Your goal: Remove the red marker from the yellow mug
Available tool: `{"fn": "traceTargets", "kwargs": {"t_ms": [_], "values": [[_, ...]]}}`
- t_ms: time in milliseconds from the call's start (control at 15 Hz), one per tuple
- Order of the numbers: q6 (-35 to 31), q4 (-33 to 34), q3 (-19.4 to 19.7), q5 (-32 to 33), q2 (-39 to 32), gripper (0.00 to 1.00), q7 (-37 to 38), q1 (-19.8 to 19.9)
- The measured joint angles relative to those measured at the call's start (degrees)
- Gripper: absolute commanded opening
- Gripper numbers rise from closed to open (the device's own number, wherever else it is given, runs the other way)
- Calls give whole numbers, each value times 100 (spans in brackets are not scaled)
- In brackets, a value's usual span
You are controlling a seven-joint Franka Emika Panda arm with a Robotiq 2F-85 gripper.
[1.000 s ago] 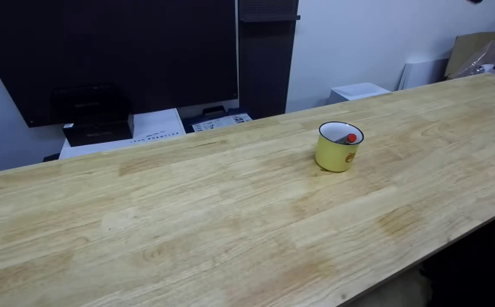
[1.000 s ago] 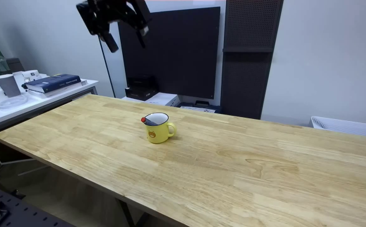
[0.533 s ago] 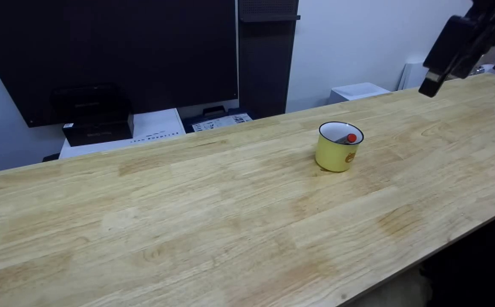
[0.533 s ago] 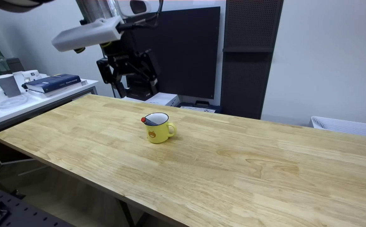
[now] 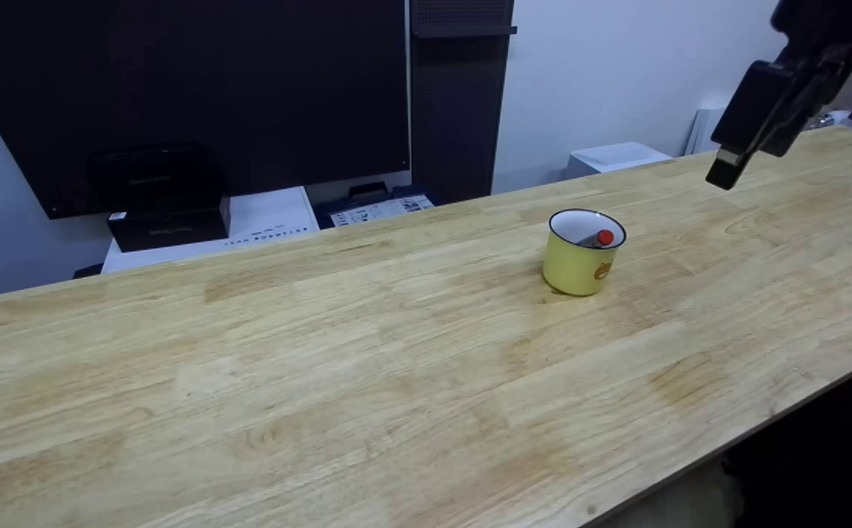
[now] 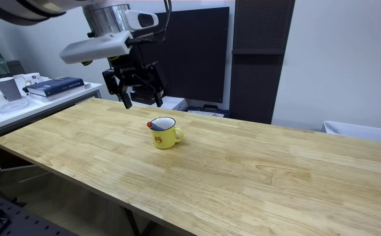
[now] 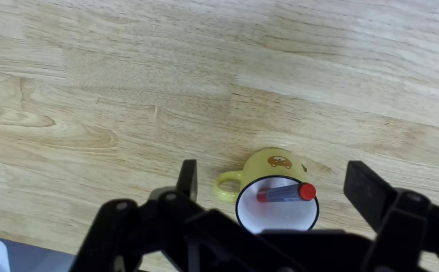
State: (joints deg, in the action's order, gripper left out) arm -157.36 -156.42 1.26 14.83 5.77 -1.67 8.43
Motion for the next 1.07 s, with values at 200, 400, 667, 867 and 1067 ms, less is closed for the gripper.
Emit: {"fn": "traceTargets", "kwargs": {"t_ms": [200, 400, 667, 867, 1067], "values": [[-278, -3, -92, 88, -221, 100, 370, -126], [-726, 115, -179, 799, -653, 100, 1348, -234], [-991, 636, 176, 2063, -1110, 100, 2984, -324], [-997, 1027, 486, 2356, -1408, 100, 3691, -542], [-997, 1099, 508, 2348, -1510, 100, 3765, -598]]}}
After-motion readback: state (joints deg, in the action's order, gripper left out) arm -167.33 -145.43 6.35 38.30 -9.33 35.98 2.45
